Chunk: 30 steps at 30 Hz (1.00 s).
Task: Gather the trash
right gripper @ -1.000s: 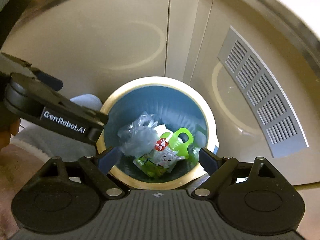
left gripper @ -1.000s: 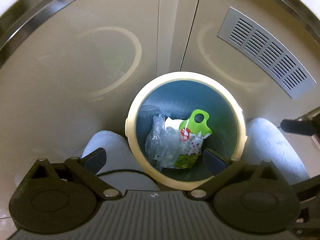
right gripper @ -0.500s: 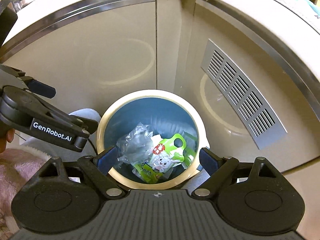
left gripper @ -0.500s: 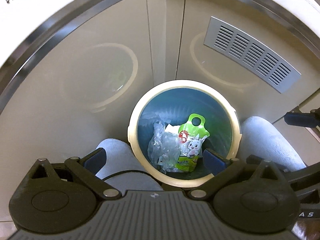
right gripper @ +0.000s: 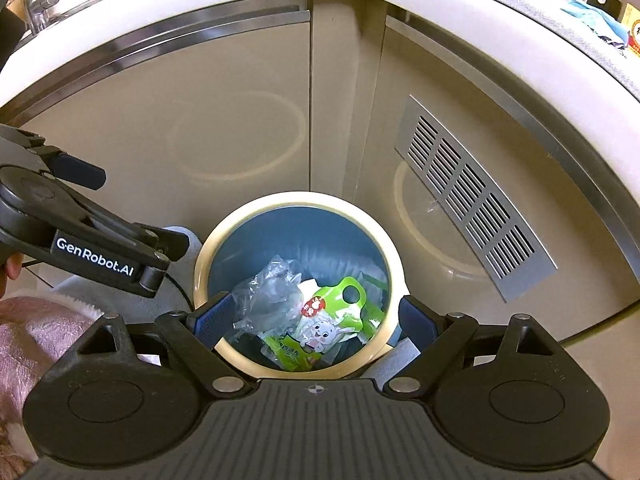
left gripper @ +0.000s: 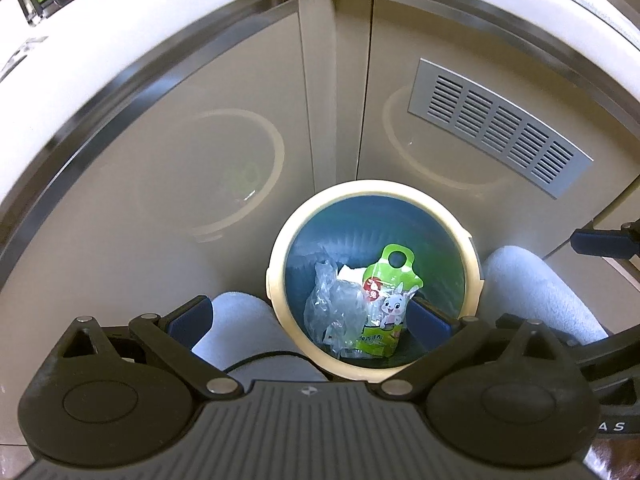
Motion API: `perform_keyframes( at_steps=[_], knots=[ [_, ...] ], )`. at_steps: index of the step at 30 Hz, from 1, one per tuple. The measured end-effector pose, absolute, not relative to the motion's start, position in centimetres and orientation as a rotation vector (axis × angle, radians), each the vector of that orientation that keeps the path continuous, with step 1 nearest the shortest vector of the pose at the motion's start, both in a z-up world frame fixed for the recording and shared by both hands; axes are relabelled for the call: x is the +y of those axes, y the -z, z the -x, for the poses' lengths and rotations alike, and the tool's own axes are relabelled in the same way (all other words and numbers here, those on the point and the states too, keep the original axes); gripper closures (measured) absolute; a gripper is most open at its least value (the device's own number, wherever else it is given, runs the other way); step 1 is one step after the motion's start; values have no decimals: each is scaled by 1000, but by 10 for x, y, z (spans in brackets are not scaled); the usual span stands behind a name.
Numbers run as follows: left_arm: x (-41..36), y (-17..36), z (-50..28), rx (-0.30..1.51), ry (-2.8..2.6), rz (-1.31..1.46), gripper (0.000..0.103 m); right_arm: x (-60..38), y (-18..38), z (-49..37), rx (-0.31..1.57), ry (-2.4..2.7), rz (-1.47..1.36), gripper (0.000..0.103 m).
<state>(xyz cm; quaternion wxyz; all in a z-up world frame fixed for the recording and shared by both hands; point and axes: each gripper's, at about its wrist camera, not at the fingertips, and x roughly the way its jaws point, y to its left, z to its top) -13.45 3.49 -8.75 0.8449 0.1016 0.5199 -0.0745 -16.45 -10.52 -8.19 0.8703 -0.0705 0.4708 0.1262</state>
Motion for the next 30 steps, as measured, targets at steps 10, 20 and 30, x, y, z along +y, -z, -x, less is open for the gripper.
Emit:
perform_keyframes(
  at_steps=[10,20,30],
  knots=[
    [36,82,139,1072,156,-223,0,-102,78,171,965,-252,152,13],
    [39,79,140,1069,152,-220,0,-101,78,172,962,-252,156,13],
    [40,80,139,1065,150,-220,0,-101,79,172,960,-251,153,13]
  ],
)
